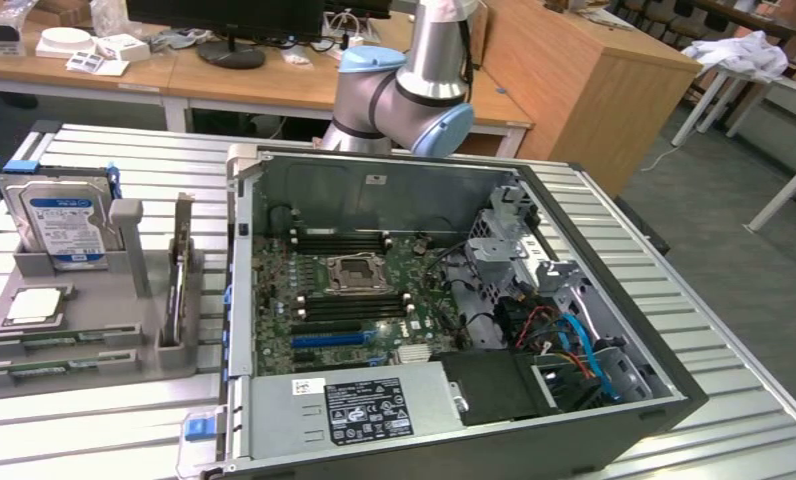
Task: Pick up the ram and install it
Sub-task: 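Pick up the ram and move it above insertion slot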
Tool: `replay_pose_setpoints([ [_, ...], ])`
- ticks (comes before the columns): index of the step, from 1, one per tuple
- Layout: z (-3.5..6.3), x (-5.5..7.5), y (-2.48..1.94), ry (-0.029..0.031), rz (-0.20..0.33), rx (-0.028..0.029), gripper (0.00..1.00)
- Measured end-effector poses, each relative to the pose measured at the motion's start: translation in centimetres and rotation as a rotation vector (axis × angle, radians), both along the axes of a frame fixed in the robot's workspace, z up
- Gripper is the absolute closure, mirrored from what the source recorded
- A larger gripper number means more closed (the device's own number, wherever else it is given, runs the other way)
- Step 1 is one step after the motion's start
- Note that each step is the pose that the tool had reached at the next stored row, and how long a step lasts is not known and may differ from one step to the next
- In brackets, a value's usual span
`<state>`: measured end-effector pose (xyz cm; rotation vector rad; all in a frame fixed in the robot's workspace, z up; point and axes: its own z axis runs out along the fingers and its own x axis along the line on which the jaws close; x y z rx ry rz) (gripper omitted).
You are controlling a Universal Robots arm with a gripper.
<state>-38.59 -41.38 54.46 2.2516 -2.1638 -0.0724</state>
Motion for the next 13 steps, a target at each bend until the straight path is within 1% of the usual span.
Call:
replay_pose_setpoints([
  [13, -1.54, 0.0, 0.00, 0.0000, 0.000, -0.0001, 0.64],
])
